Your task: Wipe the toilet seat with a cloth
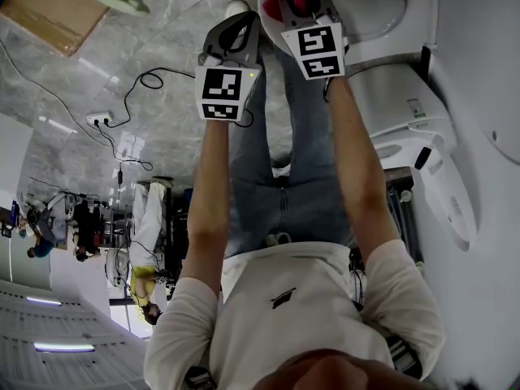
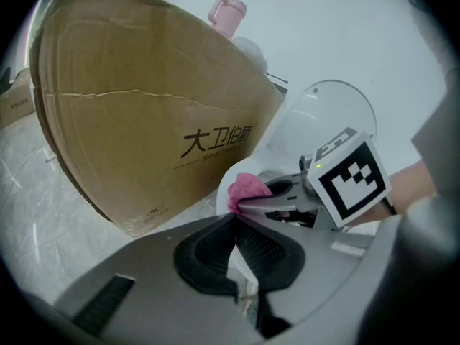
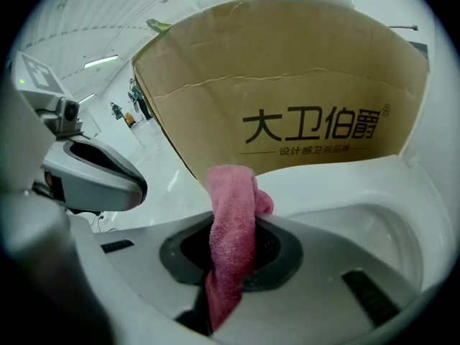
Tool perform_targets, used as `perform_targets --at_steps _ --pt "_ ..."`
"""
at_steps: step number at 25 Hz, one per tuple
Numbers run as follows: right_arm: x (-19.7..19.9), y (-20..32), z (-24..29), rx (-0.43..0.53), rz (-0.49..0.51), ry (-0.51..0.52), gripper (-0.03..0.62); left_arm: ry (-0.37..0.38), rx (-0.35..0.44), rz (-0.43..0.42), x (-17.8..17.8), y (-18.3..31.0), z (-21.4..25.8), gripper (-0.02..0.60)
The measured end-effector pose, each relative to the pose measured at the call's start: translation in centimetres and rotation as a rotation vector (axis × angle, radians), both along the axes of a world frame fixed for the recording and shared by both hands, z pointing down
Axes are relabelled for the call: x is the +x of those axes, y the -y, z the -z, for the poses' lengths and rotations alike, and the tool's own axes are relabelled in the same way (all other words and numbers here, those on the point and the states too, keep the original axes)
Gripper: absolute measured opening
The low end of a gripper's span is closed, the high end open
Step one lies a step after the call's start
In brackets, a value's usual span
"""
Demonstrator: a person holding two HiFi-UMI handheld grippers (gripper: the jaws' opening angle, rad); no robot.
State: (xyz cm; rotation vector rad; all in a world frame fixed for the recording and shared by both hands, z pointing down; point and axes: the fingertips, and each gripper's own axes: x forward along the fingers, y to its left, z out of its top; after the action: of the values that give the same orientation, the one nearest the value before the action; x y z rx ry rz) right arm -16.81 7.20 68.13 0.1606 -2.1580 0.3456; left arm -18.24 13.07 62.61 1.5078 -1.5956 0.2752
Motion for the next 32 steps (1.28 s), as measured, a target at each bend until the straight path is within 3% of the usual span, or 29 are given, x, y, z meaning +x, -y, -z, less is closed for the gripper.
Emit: perform_targets --at_steps 19,32 --pt "-3.1 4.3 0.5 -0.006 0.007 0.071 0.048 0.028 0.004 0.019 -1.3 4.3 0.1 0.011" --pt "-2.8 8.6 0.8 0.014 -0.016 0.091 0.048 0.05 0.012 0.043 -1.7 7.7 0.4 0.011"
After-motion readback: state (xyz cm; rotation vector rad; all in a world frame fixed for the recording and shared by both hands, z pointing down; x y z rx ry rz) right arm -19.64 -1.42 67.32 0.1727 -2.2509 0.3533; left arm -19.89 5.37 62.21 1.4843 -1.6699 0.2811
